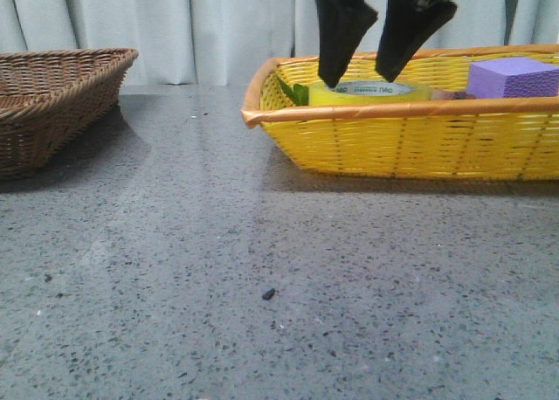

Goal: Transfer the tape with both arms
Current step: 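Lower the right gripper into the yellow basket and grasp the yellow tape roll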

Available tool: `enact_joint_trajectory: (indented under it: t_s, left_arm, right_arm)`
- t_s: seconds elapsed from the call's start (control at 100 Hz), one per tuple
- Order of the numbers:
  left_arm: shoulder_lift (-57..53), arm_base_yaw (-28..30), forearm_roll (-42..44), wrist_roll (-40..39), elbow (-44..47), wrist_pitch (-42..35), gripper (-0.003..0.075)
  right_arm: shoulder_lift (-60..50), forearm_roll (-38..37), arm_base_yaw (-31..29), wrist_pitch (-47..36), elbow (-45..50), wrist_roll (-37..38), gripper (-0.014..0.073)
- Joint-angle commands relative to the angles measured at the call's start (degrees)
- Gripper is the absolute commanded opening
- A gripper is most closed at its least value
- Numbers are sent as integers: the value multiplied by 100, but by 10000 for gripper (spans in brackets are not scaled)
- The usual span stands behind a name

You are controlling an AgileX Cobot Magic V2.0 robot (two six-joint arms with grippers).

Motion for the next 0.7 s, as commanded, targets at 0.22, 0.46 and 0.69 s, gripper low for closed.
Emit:
enact_joint_trajectory:
  t_s: [0.22, 0.46, 0.69]
  left_arm:
    - [69, 11, -26, -59, -218, -459, -21]
    - [69, 11, -26, -59, -218, -459, -21]
    - [69, 11, -26, -59, -218, -459, -21]
  right_arm:
    - [310, -83, 8, -119, -636, -518, 394]
    - [599, -160, 8, -32, -766, -605, 393]
    - [626, -257, 8, 38, -766, -761, 253]
